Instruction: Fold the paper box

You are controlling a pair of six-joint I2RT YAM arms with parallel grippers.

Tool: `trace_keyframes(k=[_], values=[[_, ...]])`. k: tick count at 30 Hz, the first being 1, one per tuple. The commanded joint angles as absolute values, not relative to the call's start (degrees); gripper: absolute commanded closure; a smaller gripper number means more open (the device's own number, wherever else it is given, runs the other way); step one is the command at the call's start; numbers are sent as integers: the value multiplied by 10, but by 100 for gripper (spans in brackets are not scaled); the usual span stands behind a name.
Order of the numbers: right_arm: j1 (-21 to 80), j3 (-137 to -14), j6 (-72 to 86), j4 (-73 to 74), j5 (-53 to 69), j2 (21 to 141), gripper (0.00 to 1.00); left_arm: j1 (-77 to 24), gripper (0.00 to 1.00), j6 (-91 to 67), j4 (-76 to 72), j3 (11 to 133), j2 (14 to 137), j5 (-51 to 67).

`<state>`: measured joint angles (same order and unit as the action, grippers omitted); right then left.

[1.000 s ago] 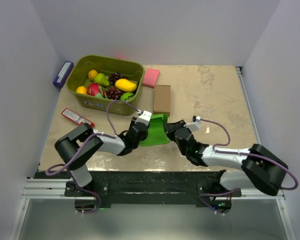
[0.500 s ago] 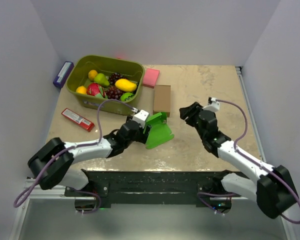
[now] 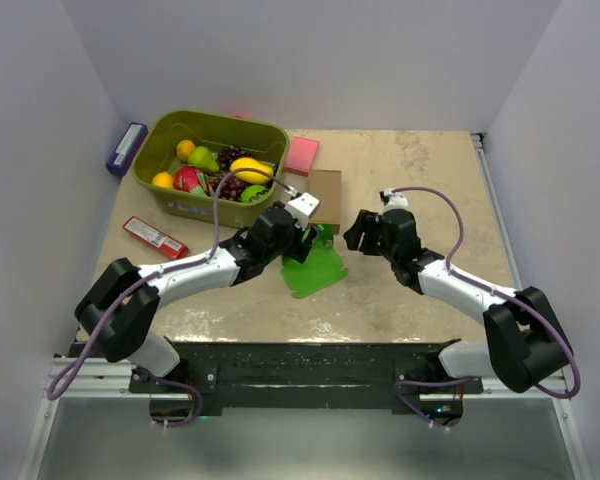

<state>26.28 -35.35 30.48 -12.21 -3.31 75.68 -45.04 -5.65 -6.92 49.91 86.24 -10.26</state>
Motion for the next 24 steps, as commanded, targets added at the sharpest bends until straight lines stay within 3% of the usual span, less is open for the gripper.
trace_keyframes(k=[1,8,11,22,24], values=[[263,-364,287,-141,-1,745,38,-455,23,17,-41,553,917,-106],[263,-355,292,-134,15,726,37,-460,24,51,-19,587,977,-137],[264,-362,292,-103,3,716,38,-462,30,64,-22,597,994,-153],[264,-404,262,60,-1,631,38,-478,78,96,36,625,1021,-138],[263,-416,258,103,15,617,38,-478,79,84,58,629,1017,-118]])
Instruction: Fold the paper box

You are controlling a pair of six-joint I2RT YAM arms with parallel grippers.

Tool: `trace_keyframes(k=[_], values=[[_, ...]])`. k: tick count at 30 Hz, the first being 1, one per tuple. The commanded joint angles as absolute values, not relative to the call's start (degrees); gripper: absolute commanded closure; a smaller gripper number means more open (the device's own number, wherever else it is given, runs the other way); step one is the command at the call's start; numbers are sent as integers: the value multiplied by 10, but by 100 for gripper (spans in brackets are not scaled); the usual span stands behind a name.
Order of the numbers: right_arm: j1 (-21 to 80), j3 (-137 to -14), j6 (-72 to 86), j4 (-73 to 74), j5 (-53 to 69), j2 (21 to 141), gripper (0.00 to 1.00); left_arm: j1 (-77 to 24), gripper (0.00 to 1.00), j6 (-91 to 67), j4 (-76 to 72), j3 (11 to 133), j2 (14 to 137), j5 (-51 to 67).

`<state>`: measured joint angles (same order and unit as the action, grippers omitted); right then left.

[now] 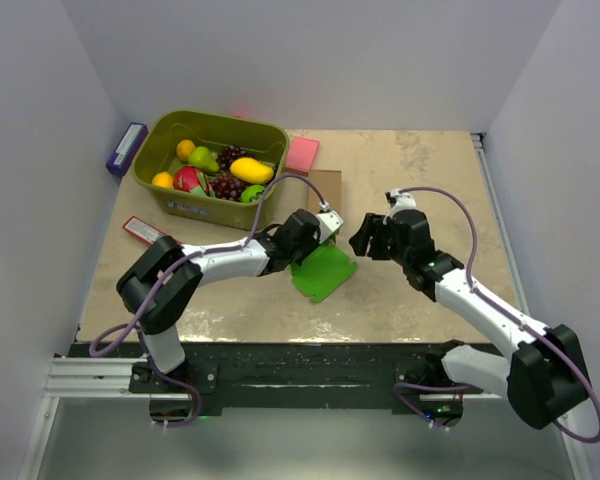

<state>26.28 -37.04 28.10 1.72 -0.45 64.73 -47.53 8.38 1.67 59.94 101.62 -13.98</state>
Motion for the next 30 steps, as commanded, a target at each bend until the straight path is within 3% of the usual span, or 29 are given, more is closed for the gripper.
trace_keyframes(k=[1,7,11,14,26,30], values=[[264,-424,258,122,19,614,37,-478,80,82,66,630,1013,-107],[261,-502,217,236,39,618,37,-454,86,46,102,602,956,44],[258,-481,195,243,47,600,48,-412,85,38,105,561,914,261],[258,-452,179,234,100,586,55,-388,85,41,103,528,897,362],[258,-360,210,137,220,581,62,-385,84,47,91,468,810,424],[258,-322,221,72,316,569,62,-384,84,45,85,461,790,424]])
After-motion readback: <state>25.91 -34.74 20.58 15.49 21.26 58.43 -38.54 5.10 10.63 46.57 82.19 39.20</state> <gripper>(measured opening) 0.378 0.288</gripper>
